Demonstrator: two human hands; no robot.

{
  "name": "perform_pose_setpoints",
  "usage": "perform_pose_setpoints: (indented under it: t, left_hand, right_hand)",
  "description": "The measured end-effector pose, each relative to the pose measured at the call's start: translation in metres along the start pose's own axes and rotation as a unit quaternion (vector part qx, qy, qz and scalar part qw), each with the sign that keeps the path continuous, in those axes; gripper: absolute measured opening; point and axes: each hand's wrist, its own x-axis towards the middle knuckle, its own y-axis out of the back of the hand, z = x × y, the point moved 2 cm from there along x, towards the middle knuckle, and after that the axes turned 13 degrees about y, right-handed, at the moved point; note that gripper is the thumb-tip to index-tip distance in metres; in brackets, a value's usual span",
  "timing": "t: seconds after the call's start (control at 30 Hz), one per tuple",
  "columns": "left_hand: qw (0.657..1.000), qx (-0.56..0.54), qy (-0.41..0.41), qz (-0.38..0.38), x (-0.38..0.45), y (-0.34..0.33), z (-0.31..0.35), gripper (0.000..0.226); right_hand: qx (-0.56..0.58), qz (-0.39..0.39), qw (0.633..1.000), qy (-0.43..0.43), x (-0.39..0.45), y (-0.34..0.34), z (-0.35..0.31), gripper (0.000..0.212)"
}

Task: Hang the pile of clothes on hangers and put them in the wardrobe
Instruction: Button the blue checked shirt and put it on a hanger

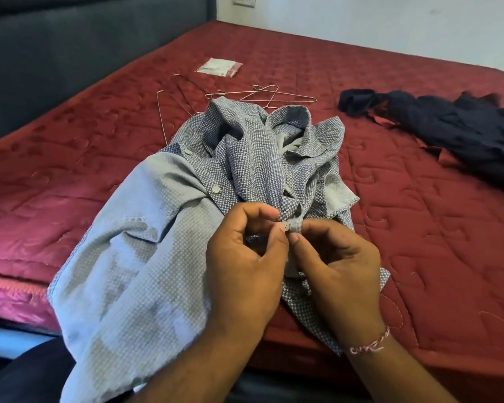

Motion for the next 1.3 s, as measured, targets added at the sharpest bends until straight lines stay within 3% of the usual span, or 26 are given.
perform_pose_setpoints:
  t: [0.2,0.4,0.8,1.0,1.3]
  left_hand:
    - [0.998,0.005,0.018,-0.061,0.008,0.002,0.000,0.034]
    - [0.991,-0.015,0.042,-0.127,0.013,0.003,0.000,0.030]
    - [0.951,-0.144,0.136,-0.238,0.029,0.007,-0.007,0.036]
    - [0.946,-0.143,0.156,-0.246,0.030,0.010,-0.005,0.033]
    - [0.963,-0.117,0.145,-0.195,0.020,0.007,-0.001,0.018]
  right_hand:
    - [-0.013,0.016,1.000,-0.014,0.000,0.004,0.003,0.038]
    - [0.000,-0.007,1.000,0.002,-0.002,0.001,0.001,0.020]
    - [0.003,-0.029,1.000,0.008,0.000,0.002,0.003,0.018]
    - [-0.053,-0.049,0.996,0.048,0.003,0.003,0.001,0.020]
    - [-0.140,-0.058,0.986,0.073,0.000,0.002,0.007,0.021]
